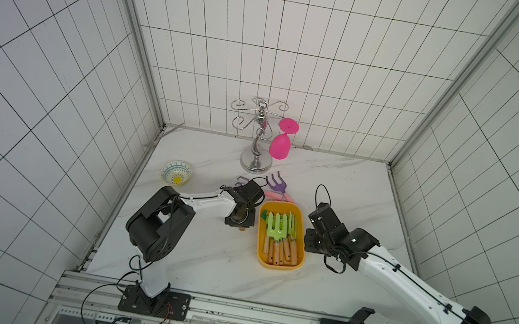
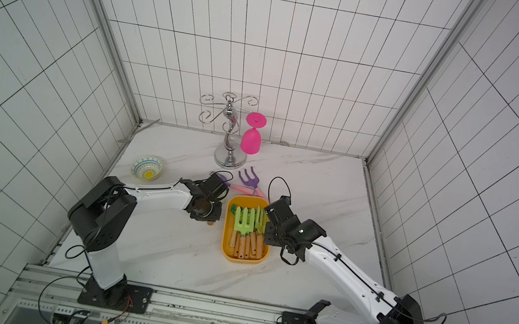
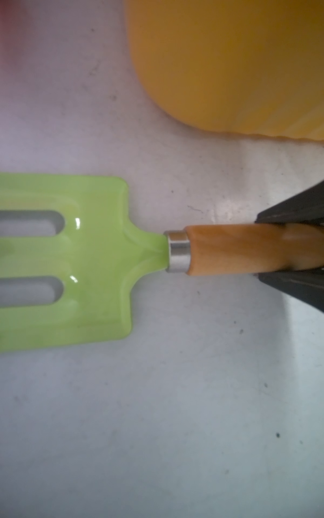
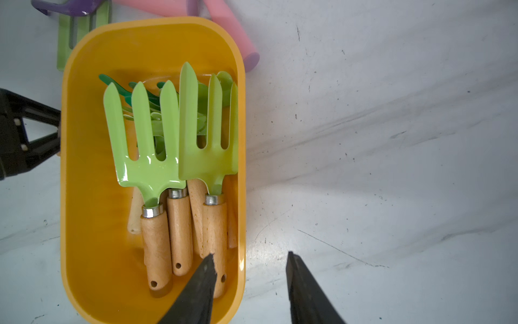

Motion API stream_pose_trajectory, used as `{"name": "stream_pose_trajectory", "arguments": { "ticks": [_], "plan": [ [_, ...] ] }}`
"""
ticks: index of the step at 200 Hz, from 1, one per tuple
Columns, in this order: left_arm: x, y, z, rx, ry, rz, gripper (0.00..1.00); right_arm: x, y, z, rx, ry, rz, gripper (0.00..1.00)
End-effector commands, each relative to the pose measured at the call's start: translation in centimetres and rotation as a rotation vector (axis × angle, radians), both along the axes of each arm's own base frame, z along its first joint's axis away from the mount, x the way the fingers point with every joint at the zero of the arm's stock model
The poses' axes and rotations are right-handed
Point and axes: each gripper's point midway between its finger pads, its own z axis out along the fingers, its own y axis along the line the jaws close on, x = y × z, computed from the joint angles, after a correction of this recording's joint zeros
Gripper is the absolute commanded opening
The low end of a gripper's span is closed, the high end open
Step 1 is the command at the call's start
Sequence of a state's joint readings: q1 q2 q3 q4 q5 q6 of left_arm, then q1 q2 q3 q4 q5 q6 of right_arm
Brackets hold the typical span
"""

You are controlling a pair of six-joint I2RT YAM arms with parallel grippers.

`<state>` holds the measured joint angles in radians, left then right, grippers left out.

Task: Put the rake into the storage box
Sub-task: Pick up the rake at the center of the board.

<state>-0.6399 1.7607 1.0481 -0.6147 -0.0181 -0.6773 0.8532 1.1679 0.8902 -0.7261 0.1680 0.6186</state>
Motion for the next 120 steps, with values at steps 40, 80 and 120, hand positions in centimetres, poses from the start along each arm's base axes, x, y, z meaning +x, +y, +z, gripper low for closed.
{"name": "stream_pose_trajectory", "arguments": {
  "ticks": [40,80,120],
  "plan": [
    [-5.5,-0.5,4.9,-0.040,-0.018,0.011,0.08,-2.6,-1.2,0.1,0.008,0.060,0.032,0.45],
    [-8.1,-2.7,10.3,-0.160,-0.146,-0.014,0.08,-3.6,-2.5,-0.3,0.026,0.037,0.037,0.45],
    [-9.6,-5.7,14.0,-0.302,-0.248,-0.055,0.07,-4.4,-3.0,-0.6,0.037,0.035,0.063,0.45]
  ]
}}
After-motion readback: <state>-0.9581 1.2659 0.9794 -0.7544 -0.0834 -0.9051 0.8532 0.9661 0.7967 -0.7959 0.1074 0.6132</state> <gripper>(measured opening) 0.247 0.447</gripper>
